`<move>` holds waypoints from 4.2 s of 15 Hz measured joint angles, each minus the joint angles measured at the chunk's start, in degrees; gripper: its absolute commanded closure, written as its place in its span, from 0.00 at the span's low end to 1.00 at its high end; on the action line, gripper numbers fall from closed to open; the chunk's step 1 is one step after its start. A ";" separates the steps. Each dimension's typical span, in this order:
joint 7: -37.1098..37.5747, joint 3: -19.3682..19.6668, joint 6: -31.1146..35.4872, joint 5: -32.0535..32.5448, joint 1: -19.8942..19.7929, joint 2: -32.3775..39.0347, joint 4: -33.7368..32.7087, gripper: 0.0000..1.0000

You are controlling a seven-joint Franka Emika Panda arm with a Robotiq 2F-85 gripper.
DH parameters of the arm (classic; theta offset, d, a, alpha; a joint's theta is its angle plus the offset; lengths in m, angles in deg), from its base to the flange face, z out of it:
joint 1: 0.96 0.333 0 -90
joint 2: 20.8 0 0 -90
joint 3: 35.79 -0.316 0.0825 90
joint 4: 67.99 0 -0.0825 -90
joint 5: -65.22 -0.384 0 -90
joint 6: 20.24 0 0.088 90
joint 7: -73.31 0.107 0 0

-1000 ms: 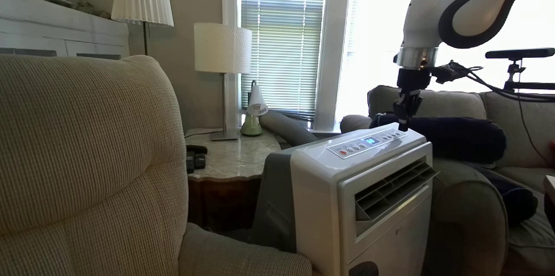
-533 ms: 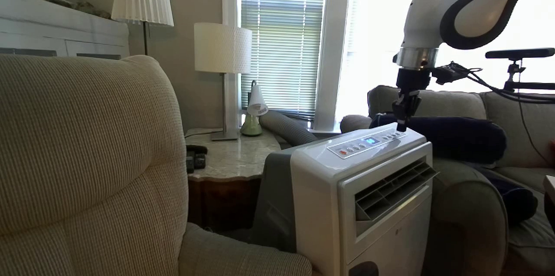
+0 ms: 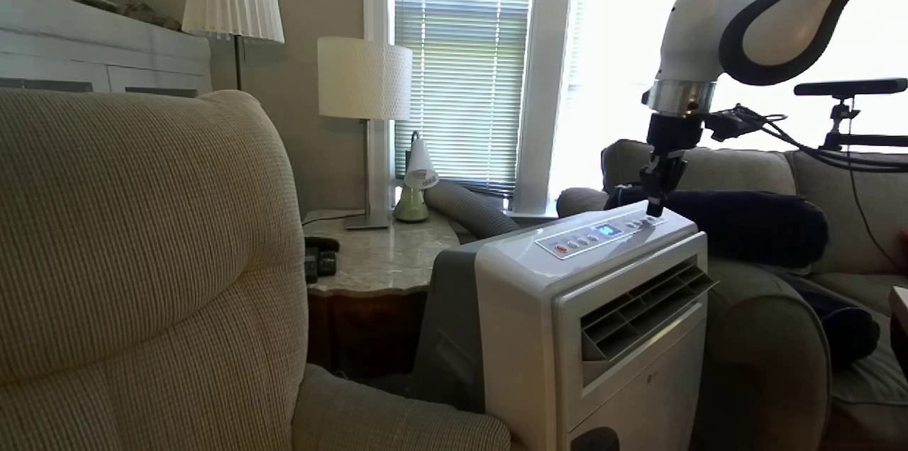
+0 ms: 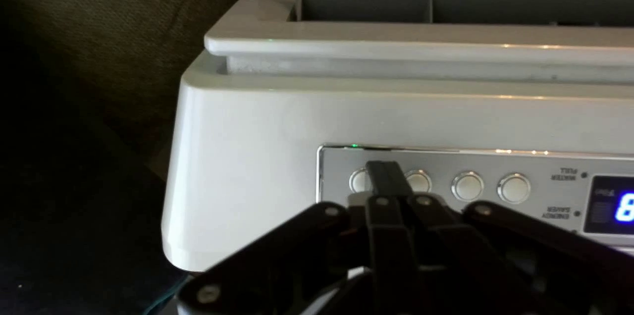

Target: Press the last button on the air conditioner

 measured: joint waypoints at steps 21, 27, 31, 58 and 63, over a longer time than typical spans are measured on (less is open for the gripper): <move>0.06 1.41 2.18 2.30 0.58 1.13 0.06 1.00; -0.76 1.56 2.17 2.99 0.81 0.97 0.16 1.00; -3.19 1.74 0.46 2.77 0.54 -0.82 0.43 0.74; -4.95 -0.25 -39.35 -5.80 -0.51 -34.21 2.54 0.00; -4.92 -0.25 -39.35 -5.80 -0.52 -34.21 2.54 0.00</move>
